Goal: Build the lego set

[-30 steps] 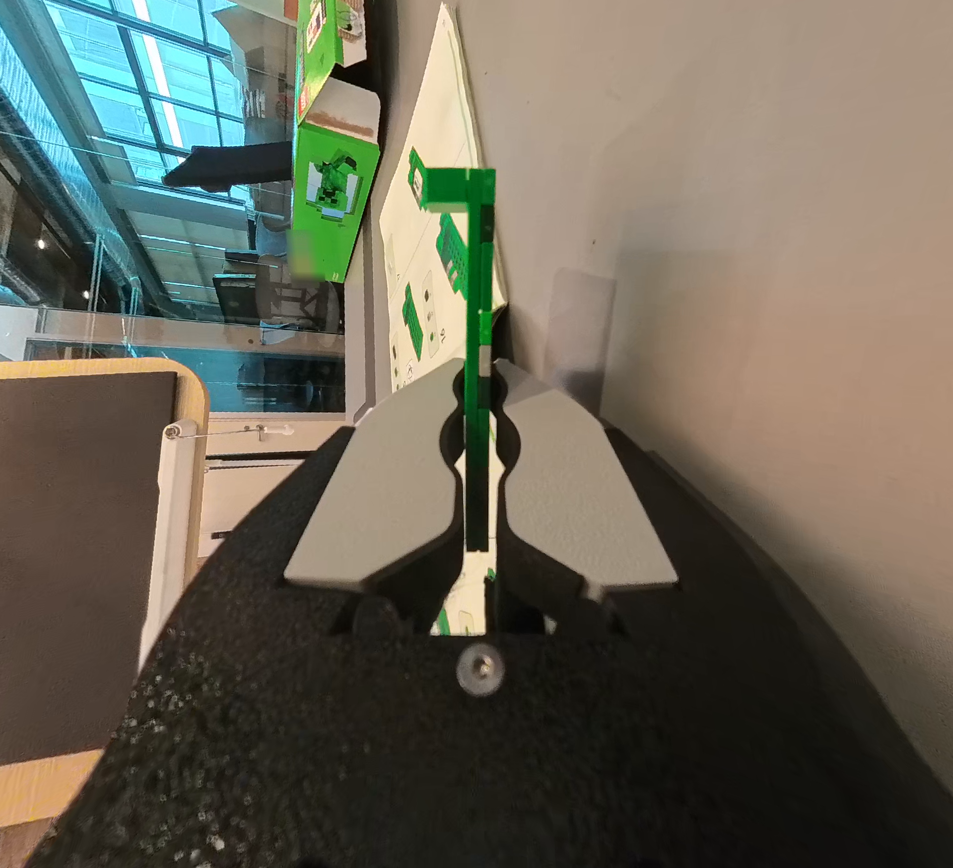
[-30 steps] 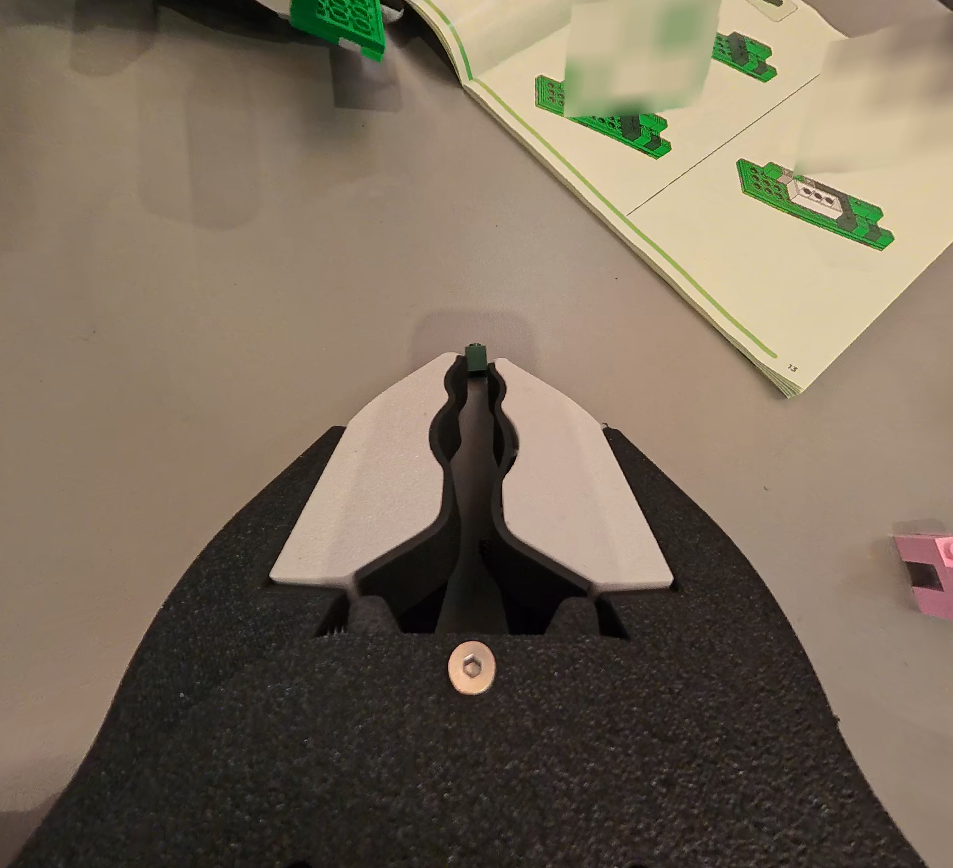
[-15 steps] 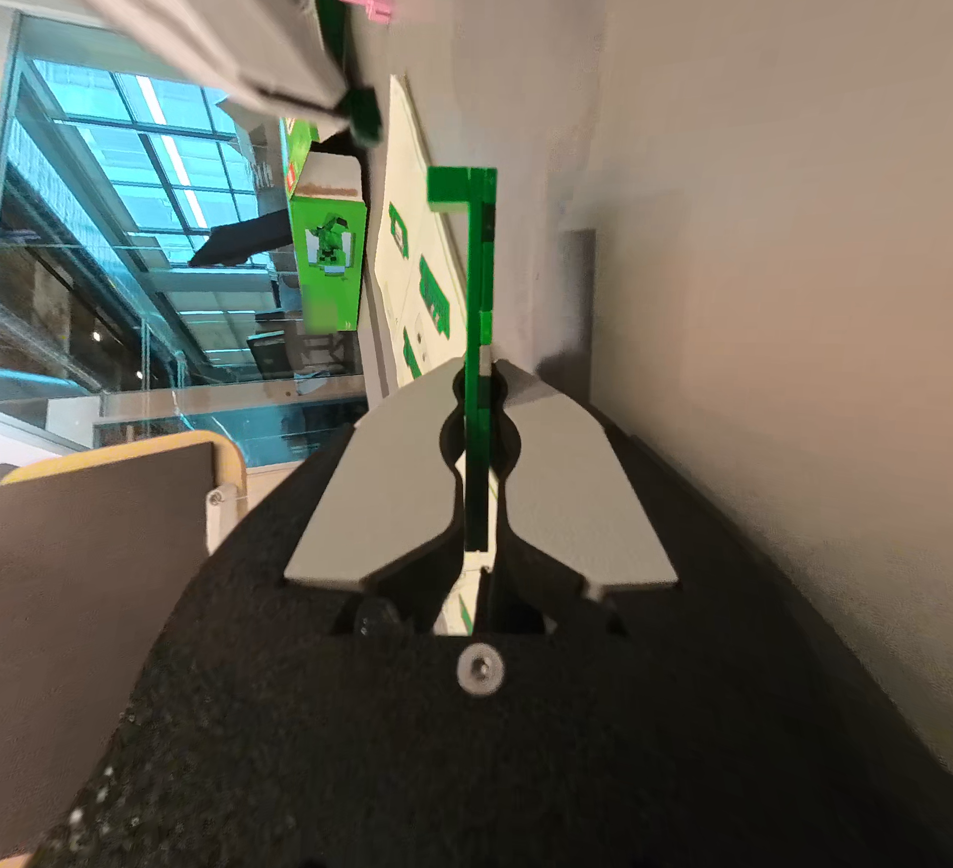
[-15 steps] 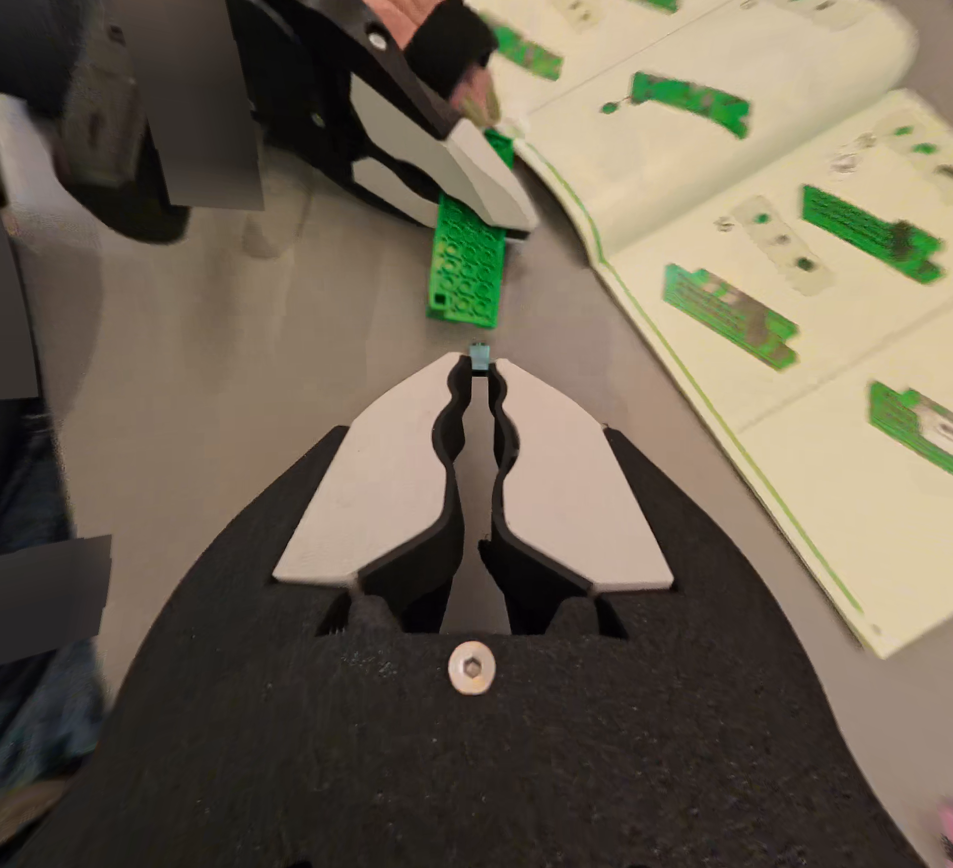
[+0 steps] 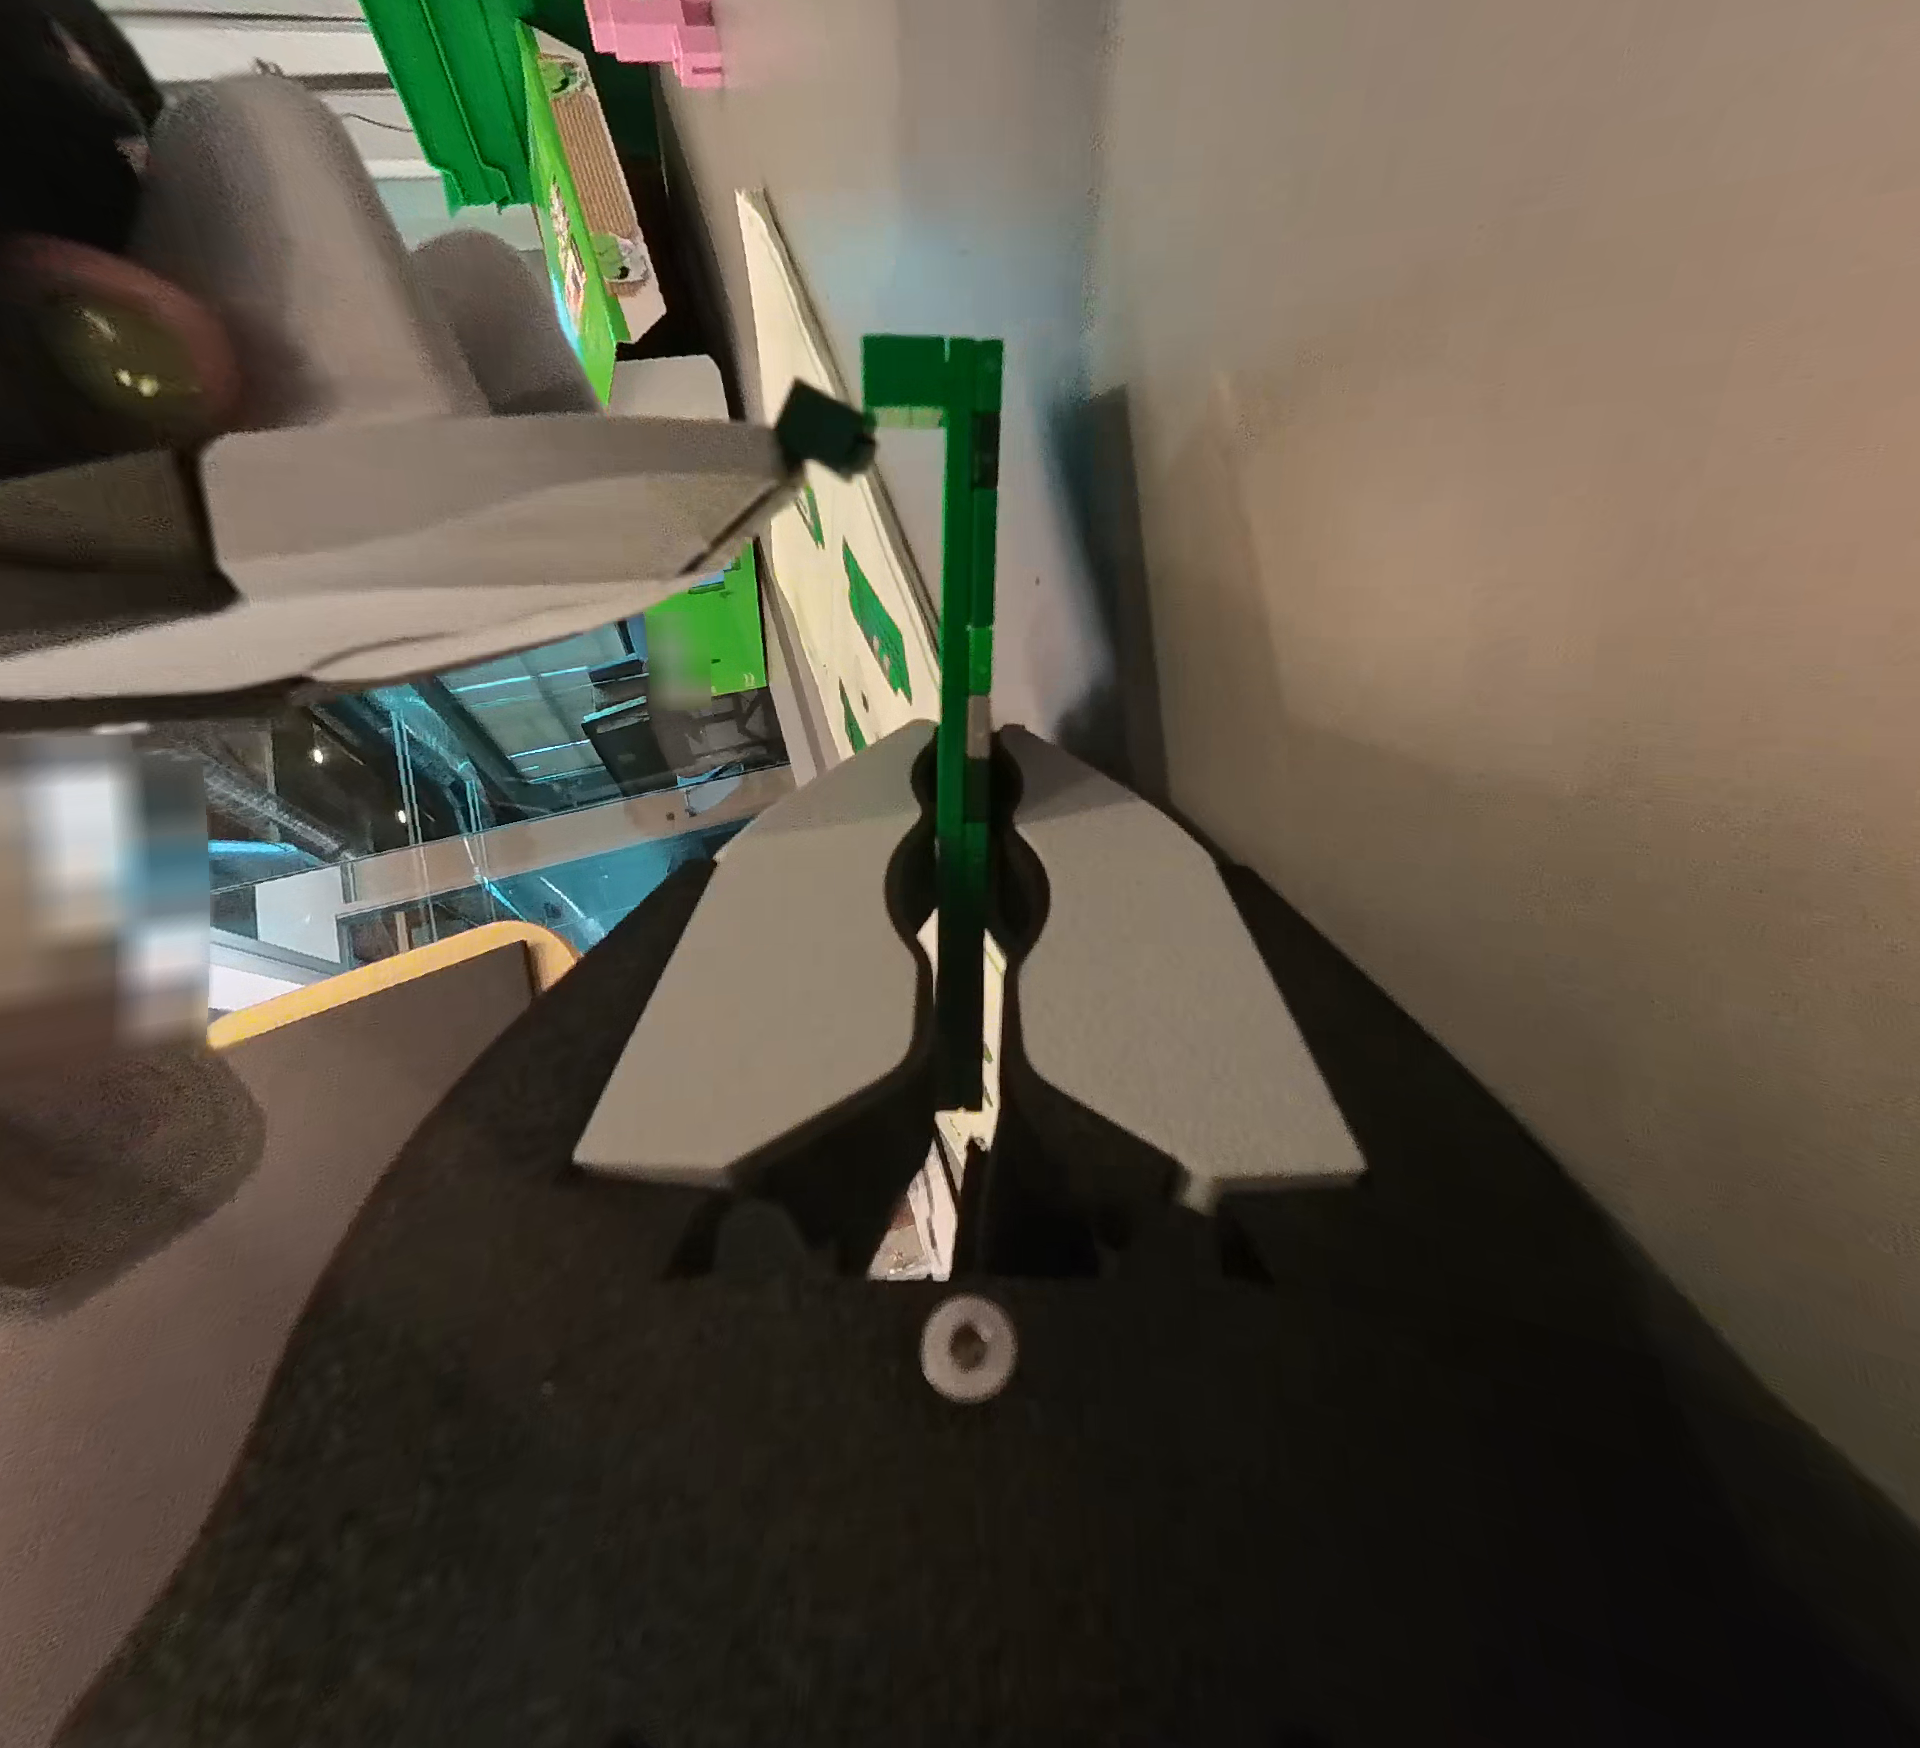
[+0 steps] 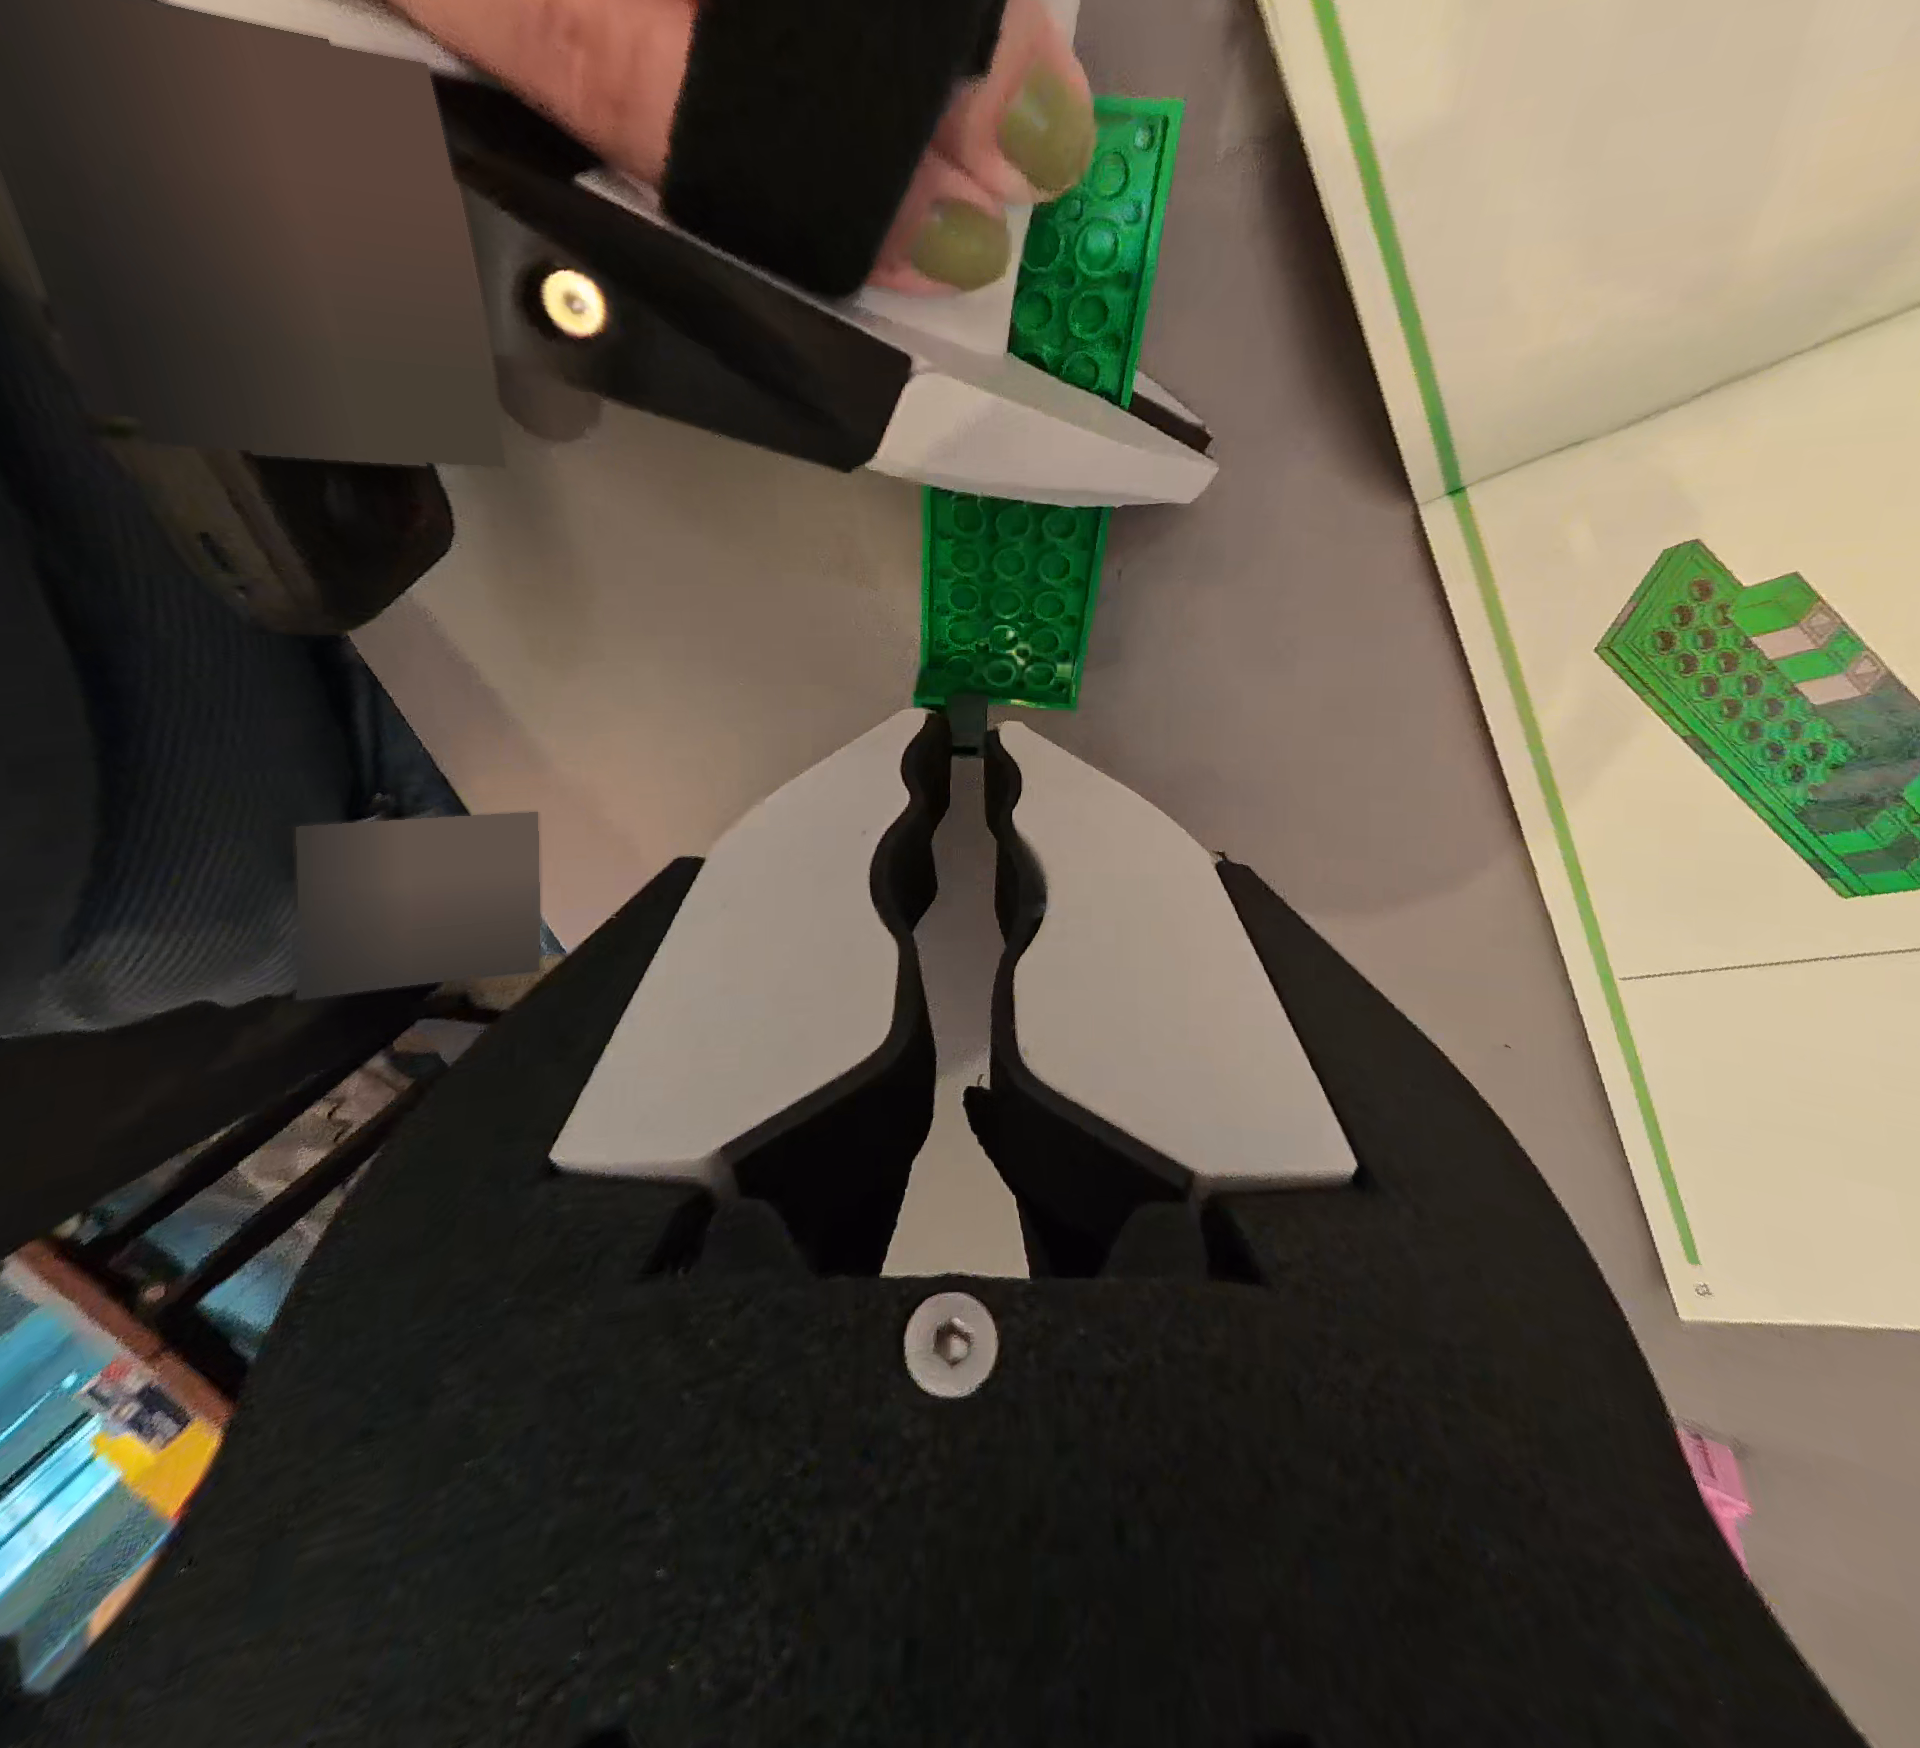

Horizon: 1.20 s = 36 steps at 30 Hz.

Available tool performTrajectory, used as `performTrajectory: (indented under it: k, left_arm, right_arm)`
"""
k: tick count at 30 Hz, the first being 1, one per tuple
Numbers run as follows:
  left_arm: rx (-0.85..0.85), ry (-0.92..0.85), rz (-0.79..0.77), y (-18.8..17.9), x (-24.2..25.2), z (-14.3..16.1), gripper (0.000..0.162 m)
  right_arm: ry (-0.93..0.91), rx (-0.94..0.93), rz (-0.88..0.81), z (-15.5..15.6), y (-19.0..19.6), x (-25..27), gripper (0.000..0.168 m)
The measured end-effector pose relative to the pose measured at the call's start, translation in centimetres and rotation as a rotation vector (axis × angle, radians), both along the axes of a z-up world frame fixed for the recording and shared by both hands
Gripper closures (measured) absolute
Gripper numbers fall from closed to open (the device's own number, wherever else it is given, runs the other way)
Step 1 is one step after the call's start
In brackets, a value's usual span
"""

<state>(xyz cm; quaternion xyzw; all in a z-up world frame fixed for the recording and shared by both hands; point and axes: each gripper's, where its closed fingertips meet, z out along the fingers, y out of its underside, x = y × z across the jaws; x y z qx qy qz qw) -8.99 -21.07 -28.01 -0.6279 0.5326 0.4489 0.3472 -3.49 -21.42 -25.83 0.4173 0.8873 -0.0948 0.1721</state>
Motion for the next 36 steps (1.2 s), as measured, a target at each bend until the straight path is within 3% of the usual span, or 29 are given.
performTrajectory:
  k: [12, 36]
  left_arm:
    - [-0.001, -0.002, -0.012, 0.1, 0.3, 0.0, 0.156]
    - [-0.006, -0.003, -0.029, 0.0, 0.5, 0.0, 0.156]
  right_arm:
    - [-0.177, 0.136, 0.072, -0.1, -1.1, 0.1, 0.162]
    - [-0.130, 0.113, 0.029, -1.2, -1.0, 0.4, 0.162]
